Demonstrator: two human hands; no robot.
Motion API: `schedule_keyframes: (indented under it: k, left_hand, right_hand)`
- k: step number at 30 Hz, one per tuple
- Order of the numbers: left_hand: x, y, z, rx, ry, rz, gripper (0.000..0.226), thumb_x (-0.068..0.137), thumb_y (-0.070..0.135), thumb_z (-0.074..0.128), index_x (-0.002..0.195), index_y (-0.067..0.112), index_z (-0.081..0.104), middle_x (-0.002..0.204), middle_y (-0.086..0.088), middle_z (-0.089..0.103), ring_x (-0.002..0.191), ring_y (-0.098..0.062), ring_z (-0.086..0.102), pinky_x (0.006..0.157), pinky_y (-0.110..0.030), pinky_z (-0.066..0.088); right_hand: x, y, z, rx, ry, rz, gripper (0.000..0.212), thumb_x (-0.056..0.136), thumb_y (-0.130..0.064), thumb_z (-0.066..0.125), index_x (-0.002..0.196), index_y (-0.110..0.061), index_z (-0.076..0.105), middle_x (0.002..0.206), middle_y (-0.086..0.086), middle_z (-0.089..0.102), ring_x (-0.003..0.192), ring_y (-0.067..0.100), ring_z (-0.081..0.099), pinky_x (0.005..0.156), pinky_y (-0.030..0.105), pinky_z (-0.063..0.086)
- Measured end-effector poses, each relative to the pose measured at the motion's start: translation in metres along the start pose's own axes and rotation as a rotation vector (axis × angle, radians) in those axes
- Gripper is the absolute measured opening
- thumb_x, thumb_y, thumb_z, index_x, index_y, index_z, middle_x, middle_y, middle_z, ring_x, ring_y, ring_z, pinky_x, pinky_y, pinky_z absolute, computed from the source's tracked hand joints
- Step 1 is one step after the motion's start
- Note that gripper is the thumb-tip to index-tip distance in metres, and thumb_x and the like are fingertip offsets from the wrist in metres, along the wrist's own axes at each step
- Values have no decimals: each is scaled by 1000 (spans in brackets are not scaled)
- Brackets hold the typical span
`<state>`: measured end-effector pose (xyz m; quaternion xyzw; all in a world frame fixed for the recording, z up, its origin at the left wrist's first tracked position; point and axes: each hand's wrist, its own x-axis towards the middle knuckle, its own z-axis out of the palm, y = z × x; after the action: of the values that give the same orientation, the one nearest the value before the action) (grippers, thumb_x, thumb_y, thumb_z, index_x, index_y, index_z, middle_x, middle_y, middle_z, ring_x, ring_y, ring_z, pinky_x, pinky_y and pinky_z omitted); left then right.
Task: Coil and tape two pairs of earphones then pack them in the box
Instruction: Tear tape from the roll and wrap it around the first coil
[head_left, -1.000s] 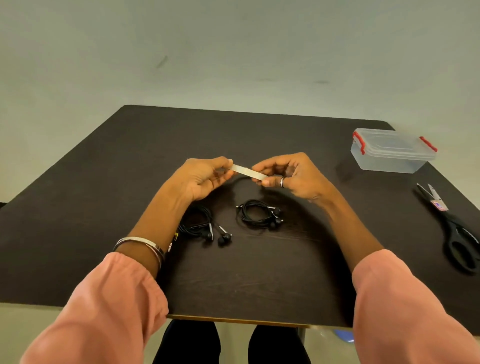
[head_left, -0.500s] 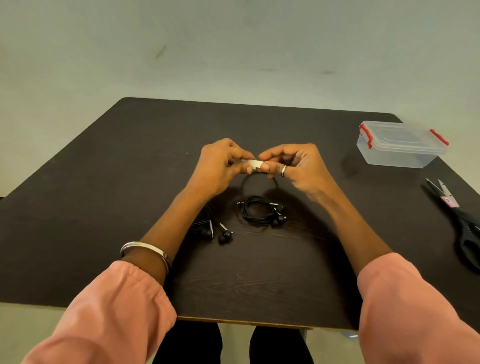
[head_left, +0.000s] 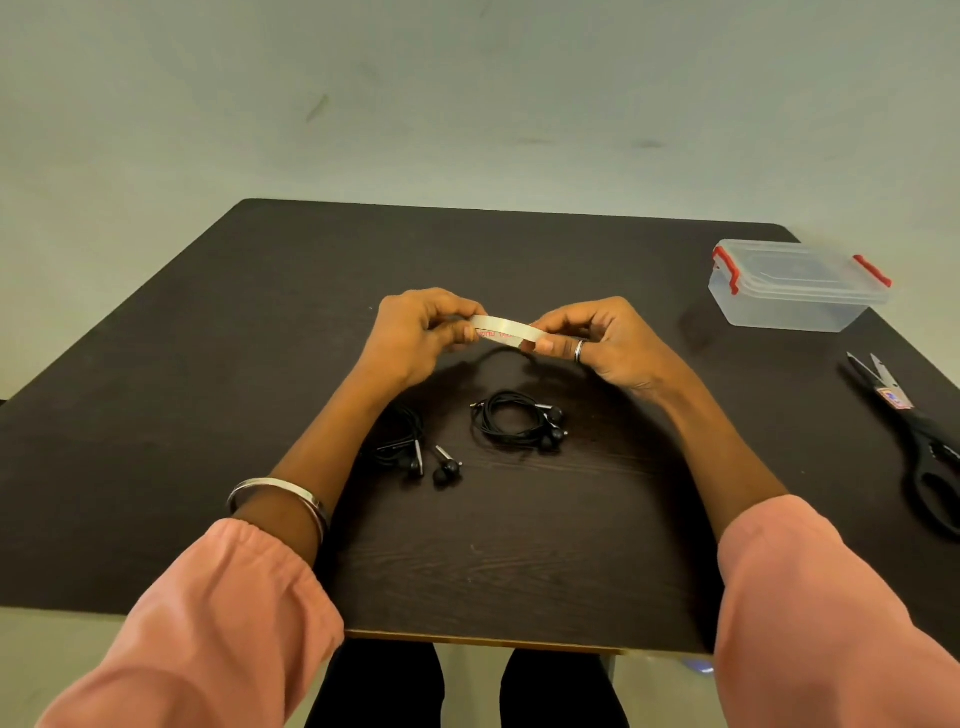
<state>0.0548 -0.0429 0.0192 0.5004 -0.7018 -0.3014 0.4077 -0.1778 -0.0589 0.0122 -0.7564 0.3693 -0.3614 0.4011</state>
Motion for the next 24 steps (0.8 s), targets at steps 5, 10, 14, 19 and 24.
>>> schedule_keyframes:
  k: [5,10,14,19,24]
  left_hand:
    - [0,0,3,57,4,12,33,86,-1,65,116,15,68,107,-5,69,97,-18,66,92,-33,54]
    - [0,3,4,417,33,374,48,81,21,74,127,29,61,122,-1,58,110,-16,52,93,-26,41]
    - [0,4,6,326,57,418,22,81,13,74,102,16,75,96,-3,65,86,-13,61,76,-26,51]
    - [1,1,7,327,54,353,16,84,-1,66,93,10,74,91,-5,64,76,-16,60,71,-19,50]
    - [3,-2,5,31,123,156,24,89,-10,55,92,7,71,90,-6,64,78,-23,69,72,-28,60]
  right_hand:
    - [-1,-3,1,17,1,-3,11,87,-15,67,93,-10,74,83,5,74,83,16,66,79,25,52]
    - [3,-8,14,78,95,-59,9,81,-15,74,89,-10,76,72,5,72,63,11,65,62,19,51]
    - [6,-8,23,58,109,-75,8,80,-13,75,87,-8,76,74,14,71,59,12,62,58,19,51]
    - [4,-9,16,58,-2,-44,14,88,-12,66,99,-9,73,79,10,72,73,14,65,71,23,52]
    - [0,-6,-1,95,-33,-46,23,91,-2,59,111,-7,70,95,6,74,97,14,67,84,21,48]
